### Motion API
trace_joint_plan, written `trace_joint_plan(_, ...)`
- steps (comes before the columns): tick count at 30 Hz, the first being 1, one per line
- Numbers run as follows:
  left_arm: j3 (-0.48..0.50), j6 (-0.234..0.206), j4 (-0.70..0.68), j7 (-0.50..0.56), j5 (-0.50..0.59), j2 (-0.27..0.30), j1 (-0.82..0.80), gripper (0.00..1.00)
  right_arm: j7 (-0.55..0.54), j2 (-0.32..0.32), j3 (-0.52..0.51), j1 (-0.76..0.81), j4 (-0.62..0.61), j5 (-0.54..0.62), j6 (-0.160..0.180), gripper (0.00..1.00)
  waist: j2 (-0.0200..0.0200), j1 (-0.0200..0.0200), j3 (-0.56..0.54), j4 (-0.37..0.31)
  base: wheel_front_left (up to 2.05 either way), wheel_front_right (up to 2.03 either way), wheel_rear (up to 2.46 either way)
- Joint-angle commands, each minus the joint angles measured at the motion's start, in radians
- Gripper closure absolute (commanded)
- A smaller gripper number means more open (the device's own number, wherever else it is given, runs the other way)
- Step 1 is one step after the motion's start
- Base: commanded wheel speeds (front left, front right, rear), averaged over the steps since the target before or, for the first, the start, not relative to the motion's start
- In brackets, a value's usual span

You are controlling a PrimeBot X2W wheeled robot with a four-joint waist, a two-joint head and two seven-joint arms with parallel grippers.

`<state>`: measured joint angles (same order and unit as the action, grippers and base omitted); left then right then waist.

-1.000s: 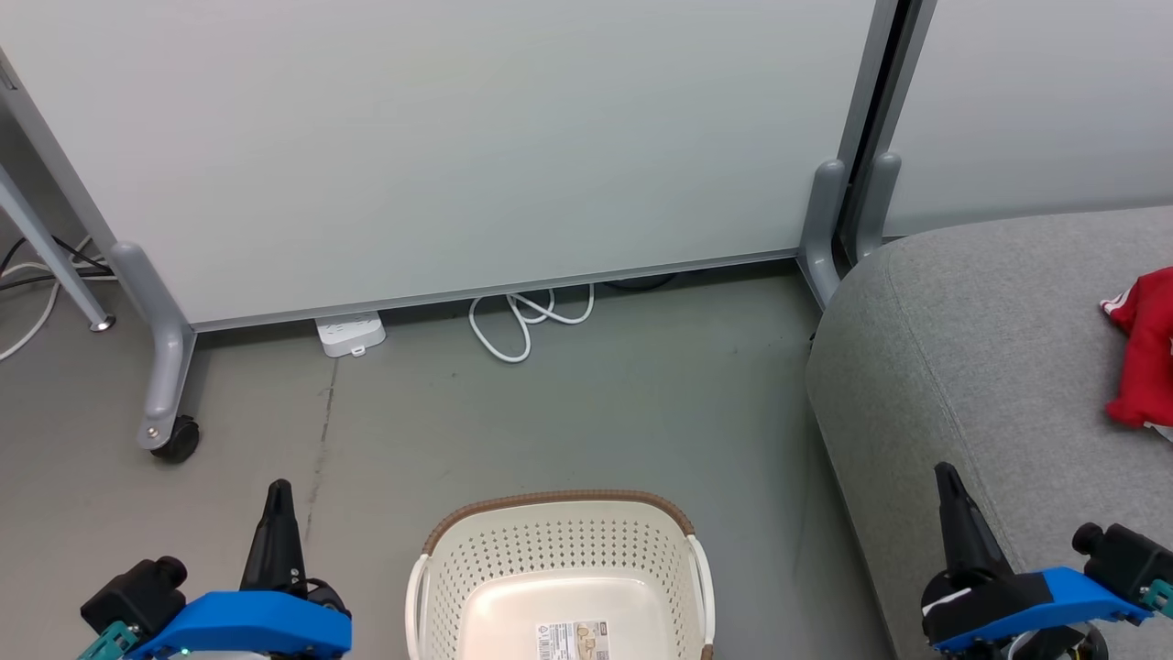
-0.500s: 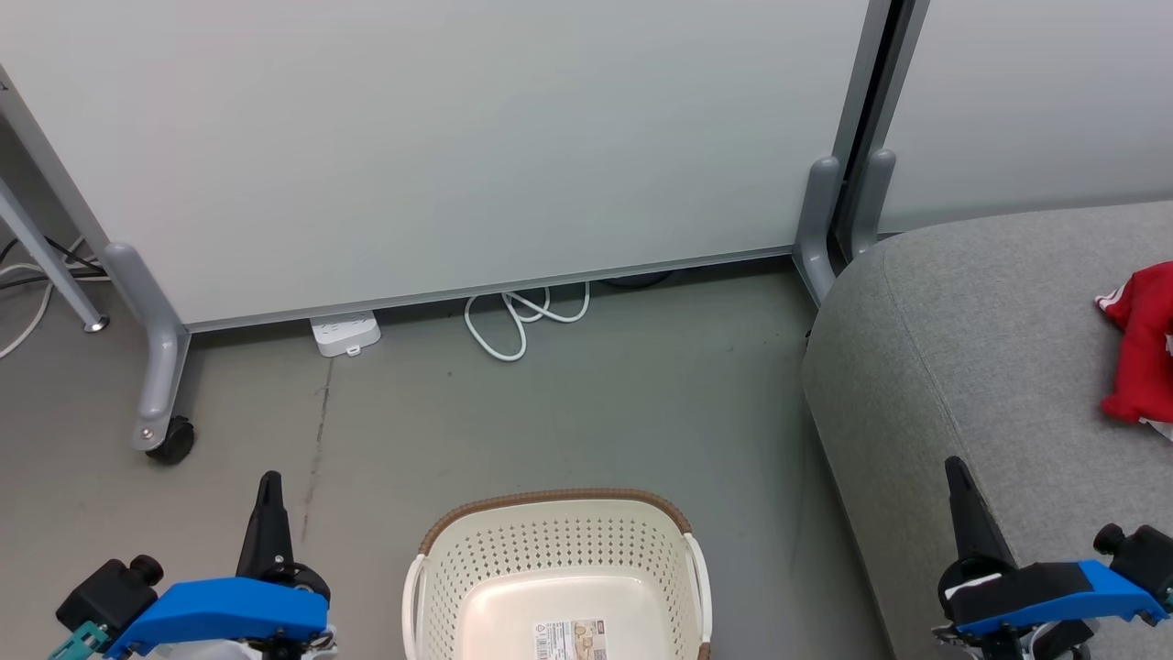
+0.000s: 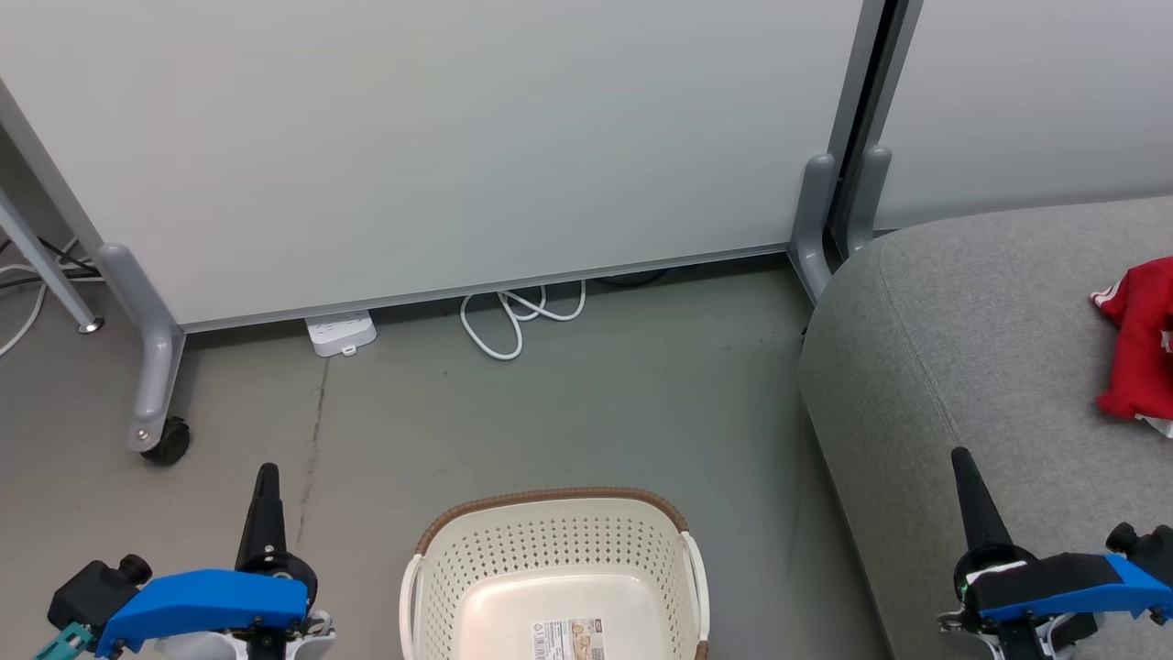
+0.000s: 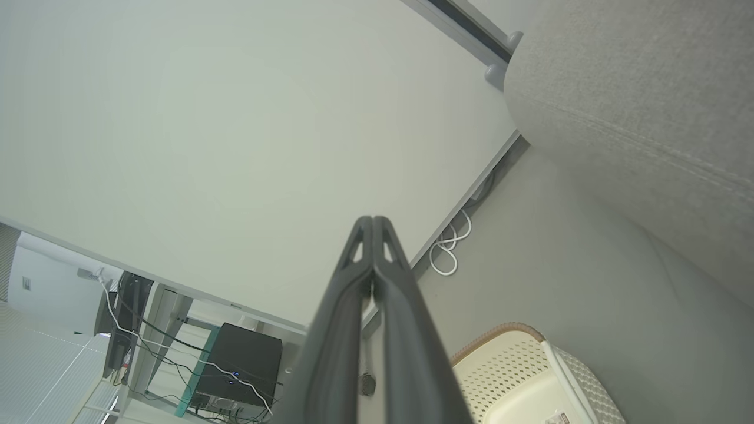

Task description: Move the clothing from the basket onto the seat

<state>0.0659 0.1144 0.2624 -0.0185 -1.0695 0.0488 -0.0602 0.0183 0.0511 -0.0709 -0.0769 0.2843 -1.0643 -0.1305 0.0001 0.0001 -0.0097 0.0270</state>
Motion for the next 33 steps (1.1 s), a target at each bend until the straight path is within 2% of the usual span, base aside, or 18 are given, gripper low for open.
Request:
trace_joint_plan(1,0.009,0.006,-0.011,0.007,-0.026,0.002,-0.024,1.0,-0.006,0.0,-0.004,-0.023,-0.013,-0.031,0.0,1.0,-0.0001,-0.0001,0.0,-0.001,0.0,0.0,0.0)
trace_joint_plan(33,0.034,0.014,-0.016,0.08,-0.322,0.002,-0.042,1.0,-0.08,-0.001,-0.027,-0.032,-0.03,-0.328,0.0,1.0,-0.0001,-0.0001,0.007,-0.014,0.0,0.0,0.0)
